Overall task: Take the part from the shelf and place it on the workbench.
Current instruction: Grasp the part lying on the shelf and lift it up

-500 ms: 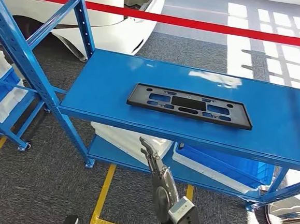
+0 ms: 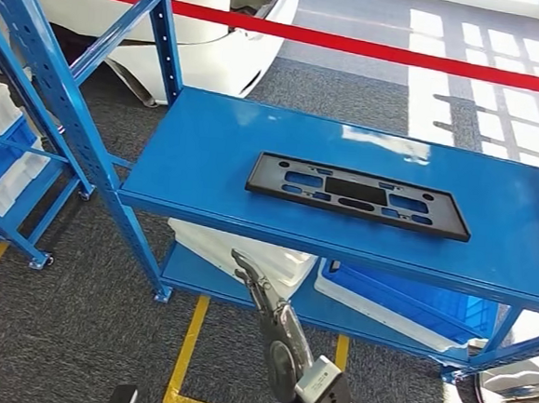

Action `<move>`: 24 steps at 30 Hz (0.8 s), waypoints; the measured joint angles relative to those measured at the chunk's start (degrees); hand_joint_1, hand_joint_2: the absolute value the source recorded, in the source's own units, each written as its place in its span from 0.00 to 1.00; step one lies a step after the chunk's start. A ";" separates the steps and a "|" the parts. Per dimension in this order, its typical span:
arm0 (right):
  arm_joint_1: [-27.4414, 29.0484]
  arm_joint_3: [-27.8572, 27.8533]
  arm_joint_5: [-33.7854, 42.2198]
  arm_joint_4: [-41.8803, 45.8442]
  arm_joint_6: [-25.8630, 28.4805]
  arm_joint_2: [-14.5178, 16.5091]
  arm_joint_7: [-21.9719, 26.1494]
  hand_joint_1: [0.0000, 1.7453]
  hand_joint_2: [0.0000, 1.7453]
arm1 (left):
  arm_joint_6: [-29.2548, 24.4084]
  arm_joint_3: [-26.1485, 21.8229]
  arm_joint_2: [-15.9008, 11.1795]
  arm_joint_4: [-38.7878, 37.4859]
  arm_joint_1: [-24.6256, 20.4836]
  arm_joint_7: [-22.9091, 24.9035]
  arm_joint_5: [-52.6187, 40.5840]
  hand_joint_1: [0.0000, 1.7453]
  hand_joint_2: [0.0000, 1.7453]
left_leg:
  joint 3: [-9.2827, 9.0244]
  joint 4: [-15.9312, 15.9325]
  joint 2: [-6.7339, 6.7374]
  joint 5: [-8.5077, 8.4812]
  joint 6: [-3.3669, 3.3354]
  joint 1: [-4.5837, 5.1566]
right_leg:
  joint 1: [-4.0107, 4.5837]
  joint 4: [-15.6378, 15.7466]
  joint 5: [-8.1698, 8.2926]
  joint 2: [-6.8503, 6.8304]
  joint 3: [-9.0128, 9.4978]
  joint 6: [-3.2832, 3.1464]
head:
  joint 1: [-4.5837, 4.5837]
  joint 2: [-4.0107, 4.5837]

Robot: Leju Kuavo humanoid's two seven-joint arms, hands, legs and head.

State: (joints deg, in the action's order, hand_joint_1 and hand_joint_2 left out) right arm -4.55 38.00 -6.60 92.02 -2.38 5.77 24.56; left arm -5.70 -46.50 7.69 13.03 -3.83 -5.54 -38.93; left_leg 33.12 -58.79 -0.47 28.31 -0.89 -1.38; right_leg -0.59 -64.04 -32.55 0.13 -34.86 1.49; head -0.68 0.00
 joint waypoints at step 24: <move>-0.25 0.09 0.93 0.29 -1.04 0.30 1.04 0.00 0.00 | 0.07 -0.54 -0.49 -0.01 -0.08 -0.17 -1.71 0.00 0.00 | 0.20 -0.81 0.17 0.17 2.17 -0.04 | 0.58 6.40 4.07 -0.03 2.73 -1.91 | -0.23 0.00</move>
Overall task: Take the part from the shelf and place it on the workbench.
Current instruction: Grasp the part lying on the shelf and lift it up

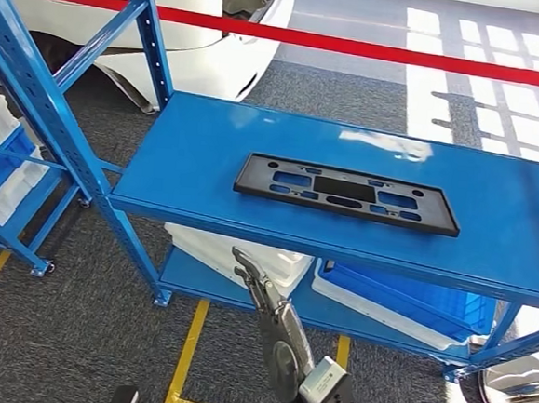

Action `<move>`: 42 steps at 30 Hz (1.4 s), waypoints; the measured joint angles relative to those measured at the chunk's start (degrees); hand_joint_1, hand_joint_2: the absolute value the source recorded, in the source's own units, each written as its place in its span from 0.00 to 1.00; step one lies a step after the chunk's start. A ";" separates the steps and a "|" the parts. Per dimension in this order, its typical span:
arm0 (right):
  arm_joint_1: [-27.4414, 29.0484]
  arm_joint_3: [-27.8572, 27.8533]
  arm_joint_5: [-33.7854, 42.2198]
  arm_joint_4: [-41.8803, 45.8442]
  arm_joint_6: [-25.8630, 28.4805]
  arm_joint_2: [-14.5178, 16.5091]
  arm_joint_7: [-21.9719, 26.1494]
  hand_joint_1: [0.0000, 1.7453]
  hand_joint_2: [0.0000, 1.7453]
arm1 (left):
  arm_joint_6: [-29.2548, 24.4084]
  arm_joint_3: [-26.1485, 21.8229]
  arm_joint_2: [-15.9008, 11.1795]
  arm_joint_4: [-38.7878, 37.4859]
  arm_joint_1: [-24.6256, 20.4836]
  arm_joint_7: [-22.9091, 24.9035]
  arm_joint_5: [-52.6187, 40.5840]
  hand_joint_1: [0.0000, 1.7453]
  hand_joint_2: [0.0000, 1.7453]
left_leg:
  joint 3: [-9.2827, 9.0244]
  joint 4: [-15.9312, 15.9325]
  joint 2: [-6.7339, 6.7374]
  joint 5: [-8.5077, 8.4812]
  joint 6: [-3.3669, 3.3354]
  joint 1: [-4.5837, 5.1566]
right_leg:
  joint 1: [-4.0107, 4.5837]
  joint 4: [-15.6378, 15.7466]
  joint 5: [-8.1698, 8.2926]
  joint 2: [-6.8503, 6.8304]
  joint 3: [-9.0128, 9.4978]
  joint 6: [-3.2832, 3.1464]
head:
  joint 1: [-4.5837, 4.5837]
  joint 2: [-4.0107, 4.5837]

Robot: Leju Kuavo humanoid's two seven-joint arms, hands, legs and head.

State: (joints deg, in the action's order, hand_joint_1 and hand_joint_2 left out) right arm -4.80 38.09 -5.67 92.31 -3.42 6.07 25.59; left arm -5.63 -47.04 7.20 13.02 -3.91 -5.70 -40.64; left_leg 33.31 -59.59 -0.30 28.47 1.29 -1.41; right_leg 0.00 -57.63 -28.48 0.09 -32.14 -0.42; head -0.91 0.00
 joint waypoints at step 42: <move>0.40 -0.13 0.12 1.00 -0.51 -0.34 0.48 0.00 0.00 | 0.20 -0.95 -0.16 0.01 -0.08 -0.37 -0.98 0.00 0.00 | 0.06 0.59 0.06 0.07 -2.38 0.05 | -0.28 -17.25 -7.47 0.10 -8.47 2.03 | 0.25 0.00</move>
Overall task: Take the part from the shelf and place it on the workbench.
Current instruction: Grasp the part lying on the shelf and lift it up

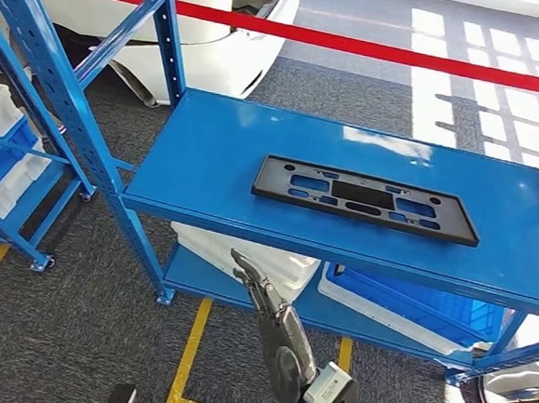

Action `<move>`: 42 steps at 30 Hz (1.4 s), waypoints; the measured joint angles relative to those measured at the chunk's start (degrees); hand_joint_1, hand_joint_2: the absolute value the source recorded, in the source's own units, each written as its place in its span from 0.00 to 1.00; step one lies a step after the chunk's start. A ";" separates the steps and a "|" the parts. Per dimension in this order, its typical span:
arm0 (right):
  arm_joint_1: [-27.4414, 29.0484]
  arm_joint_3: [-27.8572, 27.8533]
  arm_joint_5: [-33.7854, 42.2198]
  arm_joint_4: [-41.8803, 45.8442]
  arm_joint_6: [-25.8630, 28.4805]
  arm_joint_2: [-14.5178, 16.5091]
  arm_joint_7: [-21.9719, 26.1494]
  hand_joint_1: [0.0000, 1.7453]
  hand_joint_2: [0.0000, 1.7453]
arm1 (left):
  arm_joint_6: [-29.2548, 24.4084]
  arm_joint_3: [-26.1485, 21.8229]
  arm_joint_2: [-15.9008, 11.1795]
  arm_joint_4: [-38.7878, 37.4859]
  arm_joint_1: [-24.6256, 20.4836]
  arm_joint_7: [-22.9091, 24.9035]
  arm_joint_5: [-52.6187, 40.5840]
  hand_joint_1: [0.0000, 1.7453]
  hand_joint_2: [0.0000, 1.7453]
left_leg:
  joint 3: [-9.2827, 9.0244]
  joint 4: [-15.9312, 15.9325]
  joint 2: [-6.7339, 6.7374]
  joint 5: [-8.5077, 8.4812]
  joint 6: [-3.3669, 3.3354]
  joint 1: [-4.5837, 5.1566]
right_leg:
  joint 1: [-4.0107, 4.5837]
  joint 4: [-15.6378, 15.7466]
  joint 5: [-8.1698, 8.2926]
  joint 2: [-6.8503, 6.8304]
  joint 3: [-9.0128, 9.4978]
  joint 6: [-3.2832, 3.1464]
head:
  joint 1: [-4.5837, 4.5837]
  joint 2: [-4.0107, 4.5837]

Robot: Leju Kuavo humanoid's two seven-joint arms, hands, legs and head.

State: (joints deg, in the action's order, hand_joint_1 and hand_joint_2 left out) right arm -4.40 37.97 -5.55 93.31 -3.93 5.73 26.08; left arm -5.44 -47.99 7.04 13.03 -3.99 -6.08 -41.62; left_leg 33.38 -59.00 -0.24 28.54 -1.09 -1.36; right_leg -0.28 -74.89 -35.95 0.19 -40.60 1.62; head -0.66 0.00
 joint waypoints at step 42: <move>-0.02 -0.02 -0.36 0.78 -0.67 0.23 0.00 0.00 0.00 | -0.23 -0.27 0.09 0.00 -0.19 -0.09 -0.89 0.00 0.00 | -1.37 -3.54 -0.19 5.28 1.90 0.47 | 0.29 18.05 9.00 -0.18 7.48 -3.06 | -0.02 0.00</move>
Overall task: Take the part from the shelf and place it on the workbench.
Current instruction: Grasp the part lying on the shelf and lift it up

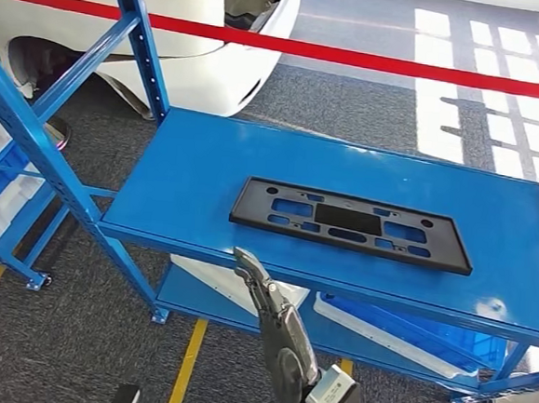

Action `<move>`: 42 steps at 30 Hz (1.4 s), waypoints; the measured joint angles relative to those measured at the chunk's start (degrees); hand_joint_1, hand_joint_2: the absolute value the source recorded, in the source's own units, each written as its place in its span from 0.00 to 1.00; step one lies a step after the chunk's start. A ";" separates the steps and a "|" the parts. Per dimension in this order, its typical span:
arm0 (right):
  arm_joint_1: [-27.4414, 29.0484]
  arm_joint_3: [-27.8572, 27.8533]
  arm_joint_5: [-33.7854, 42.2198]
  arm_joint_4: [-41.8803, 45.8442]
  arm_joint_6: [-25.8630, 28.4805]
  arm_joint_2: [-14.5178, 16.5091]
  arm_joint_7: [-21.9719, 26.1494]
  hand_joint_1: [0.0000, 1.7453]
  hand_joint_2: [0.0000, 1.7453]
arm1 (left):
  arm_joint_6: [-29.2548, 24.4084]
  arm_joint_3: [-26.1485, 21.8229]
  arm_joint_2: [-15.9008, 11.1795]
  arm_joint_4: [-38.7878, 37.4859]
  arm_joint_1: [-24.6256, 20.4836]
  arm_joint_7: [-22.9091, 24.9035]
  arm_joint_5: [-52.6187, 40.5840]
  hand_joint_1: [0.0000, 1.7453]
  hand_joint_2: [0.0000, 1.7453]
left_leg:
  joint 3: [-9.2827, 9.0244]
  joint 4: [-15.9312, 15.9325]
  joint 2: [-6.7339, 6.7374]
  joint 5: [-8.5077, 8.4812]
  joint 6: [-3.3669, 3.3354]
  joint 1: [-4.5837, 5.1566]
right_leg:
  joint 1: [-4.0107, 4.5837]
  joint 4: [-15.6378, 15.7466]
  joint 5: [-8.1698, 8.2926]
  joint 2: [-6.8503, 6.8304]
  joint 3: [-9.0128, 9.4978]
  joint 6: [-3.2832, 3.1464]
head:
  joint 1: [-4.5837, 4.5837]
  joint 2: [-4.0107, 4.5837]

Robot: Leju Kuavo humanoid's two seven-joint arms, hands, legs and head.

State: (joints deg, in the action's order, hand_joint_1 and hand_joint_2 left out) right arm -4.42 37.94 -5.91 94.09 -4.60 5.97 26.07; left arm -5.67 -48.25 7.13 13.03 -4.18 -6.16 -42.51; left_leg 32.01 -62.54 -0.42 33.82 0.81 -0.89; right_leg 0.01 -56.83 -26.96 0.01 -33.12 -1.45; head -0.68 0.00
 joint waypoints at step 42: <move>-0.04 -0.07 -0.28 0.00 -0.36 0.09 -0.15 0.00 0.00 | 0.17 -0.64 0.07 0.00 0.11 -0.15 -0.82 0.00 0.00 | 1.55 3.58 0.02 -5.60 -0.79 0.00 | 0.42 -1.41 -1.67 0.33 0.45 1.10 | 0.03 0.00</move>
State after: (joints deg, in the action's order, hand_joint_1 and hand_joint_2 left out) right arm -4.46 37.88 -6.19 94.09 -4.96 6.05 25.92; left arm -5.50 -48.90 7.20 13.03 -4.07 -6.31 -43.33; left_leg 33.56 -58.96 -0.41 28.22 0.02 -0.89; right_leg 0.43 -58.24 -28.62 0.34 -32.68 -0.35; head -0.65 0.00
